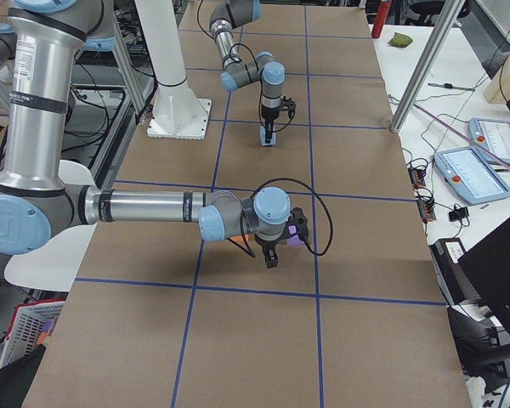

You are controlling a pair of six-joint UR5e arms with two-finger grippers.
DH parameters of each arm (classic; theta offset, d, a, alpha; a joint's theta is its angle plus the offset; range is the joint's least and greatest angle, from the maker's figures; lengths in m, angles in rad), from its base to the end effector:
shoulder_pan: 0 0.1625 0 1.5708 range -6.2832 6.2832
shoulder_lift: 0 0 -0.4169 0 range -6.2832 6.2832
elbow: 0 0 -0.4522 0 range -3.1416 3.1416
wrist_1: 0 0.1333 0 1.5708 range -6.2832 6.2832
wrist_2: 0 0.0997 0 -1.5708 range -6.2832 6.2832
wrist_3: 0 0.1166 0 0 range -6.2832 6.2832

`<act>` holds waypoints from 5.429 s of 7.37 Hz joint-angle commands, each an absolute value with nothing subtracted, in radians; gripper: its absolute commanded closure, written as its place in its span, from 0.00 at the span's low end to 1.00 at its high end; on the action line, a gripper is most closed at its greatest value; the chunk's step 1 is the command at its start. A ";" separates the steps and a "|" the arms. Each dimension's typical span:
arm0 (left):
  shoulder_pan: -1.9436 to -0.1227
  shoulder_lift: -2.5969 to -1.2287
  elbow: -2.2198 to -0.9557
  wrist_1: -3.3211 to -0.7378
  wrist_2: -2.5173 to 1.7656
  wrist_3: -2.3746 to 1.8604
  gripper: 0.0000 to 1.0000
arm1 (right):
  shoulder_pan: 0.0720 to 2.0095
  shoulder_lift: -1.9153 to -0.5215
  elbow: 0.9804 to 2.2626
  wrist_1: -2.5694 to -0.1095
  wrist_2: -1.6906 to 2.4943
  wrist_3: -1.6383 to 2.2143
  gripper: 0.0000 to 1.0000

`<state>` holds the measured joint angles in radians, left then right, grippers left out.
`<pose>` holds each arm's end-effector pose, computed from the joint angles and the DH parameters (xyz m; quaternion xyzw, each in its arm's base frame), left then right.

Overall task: Place blue block between orange and purple blocks
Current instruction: 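Carry the light blue cube with the left gripper toward the table center, then release the cube and lift the left gripper while the right arm reaches in, then lower the right gripper onto the light blue cube and close it, then carry the light blue cube with the right gripper toward the purple cube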

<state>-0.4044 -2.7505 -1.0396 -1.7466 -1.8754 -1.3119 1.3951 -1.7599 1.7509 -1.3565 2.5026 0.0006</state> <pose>0.7843 -0.4426 0.0506 -0.0025 0.4196 -0.0052 0.9077 -0.0458 -0.4851 0.6238 0.0518 -0.4532 -0.1236 0.8813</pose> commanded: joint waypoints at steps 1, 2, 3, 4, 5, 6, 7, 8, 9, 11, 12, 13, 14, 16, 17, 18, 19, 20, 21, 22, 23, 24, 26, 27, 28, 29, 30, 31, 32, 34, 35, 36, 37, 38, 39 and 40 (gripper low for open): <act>-0.394 -2.760 -1.025 -1.758 -1.848 -1.309 0.19 | 1.394 -1.759 1.749 -1.315 2.508 0.002 0.00; -0.394 -2.760 -1.031 -1.758 -1.842 -1.308 0.01 | 1.393 -1.761 1.749 -1.280 2.508 0.003 0.00; -0.400 -2.763 -1.064 -1.747 -1.842 -1.315 0.00 | 1.385 -1.761 1.750 -1.243 2.508 0.015 0.00; -0.428 -2.763 -1.130 -1.723 -1.851 -1.315 0.00 | 1.373 -1.759 1.753 -1.233 2.508 0.038 0.00; -0.443 -2.760 -1.229 -1.618 -1.853 -1.315 0.00 | 1.324 -1.756 1.802 -1.233 2.505 0.125 0.00; -0.469 -2.744 -1.358 -1.497 -1.856 -1.315 0.00 | 1.255 -1.711 1.853 -1.233 2.499 0.335 0.00; -0.516 -2.681 -1.494 -1.423 -1.903 -1.313 0.00 | 1.161 -1.628 1.877 -1.233 2.496 0.552 0.00; -0.576 -2.558 -1.626 -1.422 -1.983 -1.301 0.00 | 1.087 -1.549 1.884 -1.233 2.473 0.698 0.00; -0.628 -2.422 -1.749 -1.422 -2.006 -1.275 0.00 | 1.031 -1.487 1.890 -1.235 2.464 0.801 0.00; -0.743 -2.125 -1.966 -1.420 -2.066 -1.028 0.00 | 0.875 -1.405 1.929 -1.236 2.304 1.005 0.00; -0.799 -2.027 -2.008 -1.425 -2.107 -0.931 0.00 | 0.812 -1.358 1.934 -1.241 2.268 1.102 0.00; -0.820 -1.972 -2.029 -1.431 -2.117 -0.879 0.00 | 0.749 -1.297 1.930 -1.271 2.231 1.191 0.00; -0.821 -1.958 -2.034 -1.431 -2.115 -0.879 0.00 | 0.676 -1.219 1.916 -1.345 2.121 1.236 0.00; -0.818 -1.957 -2.030 -1.433 -2.117 -0.880 0.00 | 0.605 -1.096 1.820 -1.425 1.997 1.239 0.00; -0.818 -1.957 -2.023 -1.434 -2.117 -0.879 0.00 | 0.594 -1.076 1.790 -1.422 1.971 1.238 0.00; -0.815 -1.956 -2.020 -1.434 -2.115 -0.879 0.00 | 0.566 -1.065 1.783 -1.420 1.920 1.236 0.00; -0.815 -1.956 -2.017 -1.434 -2.115 -0.879 0.00 | 0.554 -1.068 1.779 -1.424 1.910 1.227 0.00; -0.815 -1.957 -2.007 -1.437 -2.115 -0.879 0.00 | 0.528 -1.075 1.770 -1.422 1.863 1.209 0.00; -0.813 -1.957 -2.006 -1.439 -2.115 -0.879 0.00 | 0.509 -1.072 1.761 -1.424 1.820 1.153 0.00; -0.813 -1.957 -2.006 -1.439 -2.115 -0.880 0.00 | 0.509 -1.077 1.761 -1.424 1.822 1.126 0.00; -0.813 -1.957 -2.006 -1.439 -2.115 -0.881 0.00 | 0.506 -1.077 1.752 -1.424 1.822 1.117 0.00; -0.813 -1.957 -2.006 -1.440 -2.115 -0.881 0.00 | 0.494 -1.077 1.718 -1.419 1.819 1.099 0.01; -0.810 -1.959 -2.006 -1.440 -2.114 -0.890 0.00 | 0.488 -1.066 1.668 -1.385 1.819 1.089 0.02; -0.808 -1.959 -2.005 -1.439 -2.114 -0.891 0.00 | 0.488 -1.066 1.664 -1.365 1.819 1.095 0.26; -0.808 -1.959 -2.005 -1.439 -2.115 -0.891 0.00 | 0.486 -1.066 1.664 -1.364 1.819 1.101 0.68; -0.808 -1.959 -2.005 -1.439 -2.115 -0.891 0.00 | 0.486 -1.065 1.673 -1.362 1.822 1.100 1.00; -0.810 -1.957 -2.008 -1.439 -2.115 -0.887 0.00 | 0.514 -1.071 1.734 -1.376 1.830 1.098 1.00; -0.816 -1.956 -2.009 -1.440 -2.115 -0.878 0.00 | 0.587 -1.119 1.812 -1.419 1.907 1.086 1.00; -0.821 -1.956 -2.010 -1.439 -2.115 -0.877 0.00 | 0.674 -1.197 1.868 -1.428 1.987 1.057 1.00; -0.845 -1.877 -2.051 -1.437 -2.115 -0.838 0.00 | 0.797 -1.456 1.994 -1.421 2.048 0.805 1.00; -0.888 -1.799 -2.086 -1.437 -2.120 -0.746 0.00 | 0.887 -1.551 2.003 -1.419 2.101 0.723 1.00; -0.935 -1.745 -2.100 -1.437 -2.146 -0.664 0.00 | 0.955 -1.618 1.994 -1.401 2.158 0.685 1.00; -0.971 -1.703 -2.102 -1.437 -2.157 -0.585 0.00 | 0.968 -1.681 1.964 -1.358 2.157 0.661 1.00; -1.021 -1.653 -2.106 -1.437 -2.167 -0.498 0.00 | 0.992 -1.707 1.927 -1.309 2.161 0.658 1.00; -1.066 -1.610 -2.106 -1.437 -2.181 -0.413 0.00 | 0.997 -1.716 1.899 -1.304 2.157 0.658 1.00; -1.100 -1.574 -2.108 -1.437 -2.186 -0.356 0.00 | 0.994 -1.707 1.855 -1.286 2.155 0.664 1.00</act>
<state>-1.0502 -1.6248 -2.1055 -1.4373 -2.1755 -0.4441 0.9895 -1.7034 1.9049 -1.3099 2.1564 0.6622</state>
